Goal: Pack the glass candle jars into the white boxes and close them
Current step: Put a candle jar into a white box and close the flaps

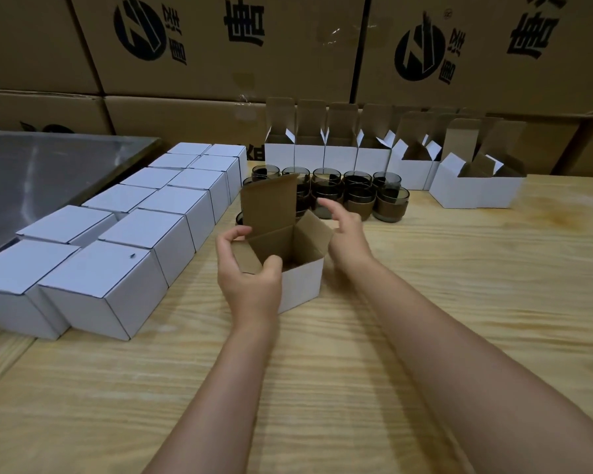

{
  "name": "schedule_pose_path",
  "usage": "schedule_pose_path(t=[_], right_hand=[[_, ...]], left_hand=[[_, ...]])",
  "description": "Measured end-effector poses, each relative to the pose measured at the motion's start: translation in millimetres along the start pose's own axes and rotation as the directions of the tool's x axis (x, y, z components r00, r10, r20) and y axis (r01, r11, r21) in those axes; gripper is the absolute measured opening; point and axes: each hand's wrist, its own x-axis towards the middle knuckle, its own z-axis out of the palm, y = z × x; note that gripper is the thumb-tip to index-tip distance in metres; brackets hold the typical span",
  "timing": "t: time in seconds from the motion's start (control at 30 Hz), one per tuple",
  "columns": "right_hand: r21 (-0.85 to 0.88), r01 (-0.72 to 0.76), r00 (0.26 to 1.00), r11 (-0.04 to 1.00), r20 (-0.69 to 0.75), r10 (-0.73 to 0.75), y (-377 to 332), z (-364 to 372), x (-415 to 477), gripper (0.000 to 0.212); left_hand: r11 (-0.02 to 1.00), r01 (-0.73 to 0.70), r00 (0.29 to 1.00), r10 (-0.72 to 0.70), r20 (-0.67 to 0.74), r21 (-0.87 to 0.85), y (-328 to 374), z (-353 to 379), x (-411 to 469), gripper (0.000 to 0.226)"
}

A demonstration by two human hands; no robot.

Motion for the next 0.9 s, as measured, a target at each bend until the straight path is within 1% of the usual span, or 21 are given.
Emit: schedule_pose_path(t=[0.03, 0.07, 0.1, 0.13, 0.17, 0.2, 0.23, 0.27, 0.3, 0.37, 0.47, 0.53, 0.67, 0.73, 0.83, 0.9], right_hand=[[-0.049, 0.008, 0.998, 0.999, 0.061, -0.005, -1.2, 5.7, 4.2, 0.051], [-0.037, 0.001, 0.996, 0.999, 0.086, 0.003, -0.9, 11.4, 9.8, 0.046], [0.047, -0.071, 0.995, 0.996, 0.08, 0.067, -4.2, 16.1, 12.7, 0.036], [0.162, -0.169, 0.985, 0.972, 0.07, 0.16, -8.1, 18.8, 14.9, 0.025], [0.242, -0.233, 0.972, 0.942, 0.06, 0.225, -10.5, 20.5, 16.5, 0.022], [0.275, -0.235, 0.972, 0.932, 0.053, 0.229, -10.2, 21.4, 17.9, 0.017], [0.219, -0.182, 0.983, 0.958, 0.039, 0.178, -10.2, 21.0, 17.3, 0.009], [0.17, -0.103, 0.995, 0.98, 0.026, 0.1, -9.3, 20.2, 16.9, 0.006], [0.096, -0.025, 1.0, 0.995, 0.021, 0.023, -8.0, 18.2, 14.0, 0.013], [-0.033, 0.059, 0.998, 0.998, 0.025, -0.058, -3.4, 12.5, 8.7, 0.021], [-0.228, 0.153, 0.988, 0.962, 0.051, -0.145, 7.1, 0.6, 1.8, 0.015], [-0.24, 0.157, 0.987, 0.958, 0.02, -0.156, 13.1, -10.0, -5.6, 0.012], [-0.191, 0.076, 0.983, 0.979, -0.15, -0.105, 19.1, -37.3, -20.8, 0.017], [-0.156, 0.063, 0.97, 0.986, -0.222, -0.097, 17.1, -51.6, -27.3, 0.019], [-0.118, 0.103, 0.933, 0.988, -0.334, -0.137, -0.6, -71.3, -34.9, 0.02], [-0.099, 0.156, 0.913, 0.983, -0.366, -0.181, -20.6, -82.3, -40.7, 0.019]], left_hand=[[1.0, -0.006, 1.0, 0.006, -0.014, 0.012, -0.3, -0.7, 1.9, 0.043], [1.0, -0.01, 1.0, 0.01, -0.023, 0.021, -0.7, -0.9, 3.4, 0.044], [0.999, -0.014, 1.0, 0.015, -0.028, 0.029, -1.1, -0.9, 4.1, 0.045], [0.999, -0.017, 0.999, 0.017, -0.028, 0.033, -1.3, -0.6, 4.1, 0.045], [0.999, -0.018, 0.999, 0.019, -0.027, 0.035, -1.3, -0.2, 3.8, 0.046], [0.999, -0.019, 0.999, 0.02, -0.026, 0.035, -1.5, -0.1, 3.6, 0.046], [0.999, -0.02, 0.999, 0.021, -0.025, 0.033, -2.1, 0.2, 3.8, 0.046], [0.999, -0.019, 0.999, 0.019, -0.026, 0.032, -2.8, 0.1, 4.3, 0.046], [0.999, -0.013, 1.0, 0.013, -0.026, 0.03, -3.5, -0.1, 4.9, 0.046], [1.0, 0.004, 1.0, -0.004, -0.022, 0.028, -4.5, -0.4, 6.2, 0.046], [0.999, 0.029, 1.0, -0.029, 0.001, 0.023, -4.9, -0.2, 6.9, 0.047], [0.999, 0.047, 0.999, -0.047, 0.027, 0.001, -5.0, 0.7, 6.2, 0.047], [0.999, 0.051, 0.994, -0.05, 0.102, -0.006, -4.5, 1.9, 4.6, 0.043], [0.996, 0.086, 0.987, -0.083, 0.138, -0.014, -3.9, 2.4, 4.4, 0.042], [0.991, 0.134, 0.975, -0.13, 0.18, -0.012, -4.7, 3.6, 4.2, 0.041], [0.991, 0.137, 0.97, -0.135, 0.203, 0.006, -5.5, 3.6, 4.5, 0.041]])
